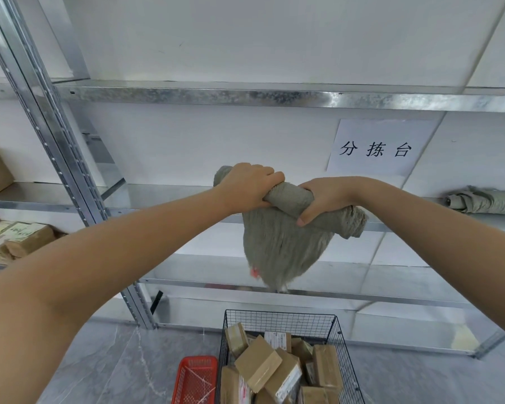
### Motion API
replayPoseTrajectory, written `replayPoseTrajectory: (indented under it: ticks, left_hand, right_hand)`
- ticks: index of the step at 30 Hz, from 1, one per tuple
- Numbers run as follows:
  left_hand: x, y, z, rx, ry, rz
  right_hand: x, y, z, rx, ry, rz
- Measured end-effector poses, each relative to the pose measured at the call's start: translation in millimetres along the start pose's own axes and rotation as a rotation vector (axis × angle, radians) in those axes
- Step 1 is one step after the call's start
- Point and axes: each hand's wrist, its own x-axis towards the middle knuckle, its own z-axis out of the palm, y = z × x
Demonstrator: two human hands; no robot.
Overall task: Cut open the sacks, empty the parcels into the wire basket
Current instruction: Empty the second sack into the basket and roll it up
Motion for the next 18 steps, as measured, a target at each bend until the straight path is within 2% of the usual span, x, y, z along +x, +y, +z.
replayPoseTrajectory:
  ticks: [3, 7, 10, 15, 18]
  left_hand:
    - [2, 4, -1, -0.053, -0.175, -0.135]
    - [9, 2, -13, -0.277, -0.481, -0.195]
    - [17, -2, -19, -0.440, -0.632, -0.224]
    - [18, -8, -11, -0.502, -0.658, -0.228]
    - [18, -6, -9, -0.476, -0.541, -0.210]
  right_hand:
    - [0, 2, 0, -0.072, 0.058, -0.017]
    - [-1, 7, 6, -0.166, 0.156, -0.071]
    - [-2, 9, 12, -0.242, 0.254, -0.100]
    - [-4, 13, 18, -0.428, 0.402, -0.067]
    - [-4, 15, 14, -0.327, 0.295, -0.001]
